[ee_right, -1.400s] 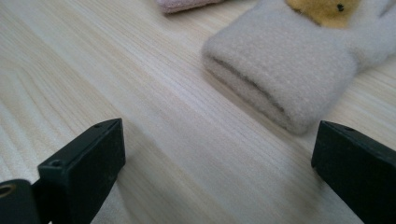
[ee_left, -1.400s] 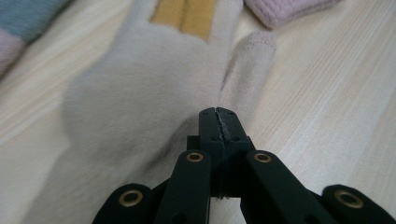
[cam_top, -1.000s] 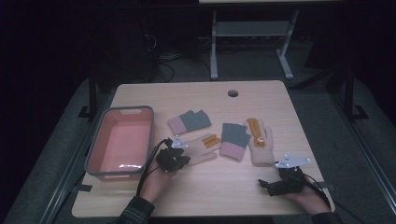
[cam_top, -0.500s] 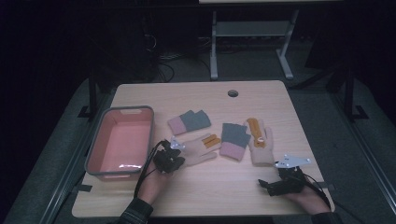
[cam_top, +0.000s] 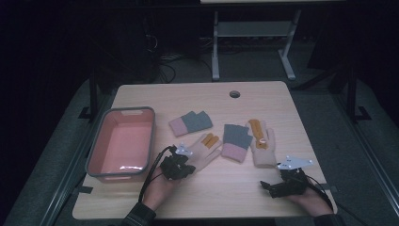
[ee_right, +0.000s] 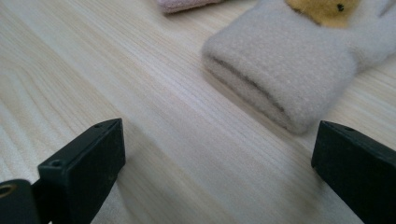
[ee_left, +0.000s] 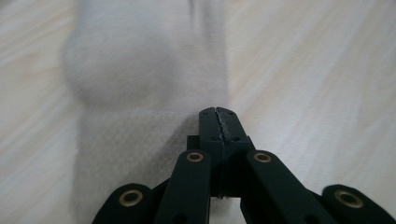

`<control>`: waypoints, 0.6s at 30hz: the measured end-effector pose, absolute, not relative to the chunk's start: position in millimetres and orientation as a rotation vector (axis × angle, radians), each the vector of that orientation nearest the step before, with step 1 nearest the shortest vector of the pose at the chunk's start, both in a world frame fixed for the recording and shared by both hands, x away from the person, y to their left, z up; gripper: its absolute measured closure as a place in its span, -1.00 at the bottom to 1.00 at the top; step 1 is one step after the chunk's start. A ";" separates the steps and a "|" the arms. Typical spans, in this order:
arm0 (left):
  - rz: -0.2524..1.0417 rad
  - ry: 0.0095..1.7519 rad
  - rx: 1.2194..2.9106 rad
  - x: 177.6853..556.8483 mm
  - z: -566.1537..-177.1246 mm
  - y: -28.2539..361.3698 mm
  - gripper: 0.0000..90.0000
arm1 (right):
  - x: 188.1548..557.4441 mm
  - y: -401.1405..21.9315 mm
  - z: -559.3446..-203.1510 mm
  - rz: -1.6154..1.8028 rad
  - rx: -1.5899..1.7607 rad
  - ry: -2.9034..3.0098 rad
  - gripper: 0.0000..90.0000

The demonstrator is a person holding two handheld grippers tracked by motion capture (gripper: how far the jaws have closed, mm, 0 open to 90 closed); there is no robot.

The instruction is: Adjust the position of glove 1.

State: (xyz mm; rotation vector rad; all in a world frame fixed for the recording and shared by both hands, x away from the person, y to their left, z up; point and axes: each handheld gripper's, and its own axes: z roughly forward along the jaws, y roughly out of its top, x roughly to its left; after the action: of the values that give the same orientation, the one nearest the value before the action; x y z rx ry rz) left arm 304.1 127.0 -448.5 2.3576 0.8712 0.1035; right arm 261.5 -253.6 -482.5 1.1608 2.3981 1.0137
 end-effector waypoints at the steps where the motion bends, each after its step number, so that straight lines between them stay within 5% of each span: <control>1: 0.090 0.860 2.360 302.9 -448.6 124.4 0.99 | 261.5 -253.6 -482.5 1.014 1.161 2.398 -0.95; 10: 0.026 0.738 2.384 296.3 -451.5 102.7 0.99 | 261.7 -253.7 -482.6 1.014 1.154 2.398 -0.95; 18: 0.226 0.873 2.253 307.1 -432.1 129.3 0.99 | 261.5 -253.5 -482.5 1.015 1.159 2.399 -0.95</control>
State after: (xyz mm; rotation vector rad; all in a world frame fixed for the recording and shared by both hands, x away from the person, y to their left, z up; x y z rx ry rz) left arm 307.1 129.3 -432.1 2.2532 0.8730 0.2262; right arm 261.5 -253.5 -482.5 1.1588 2.3994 1.0147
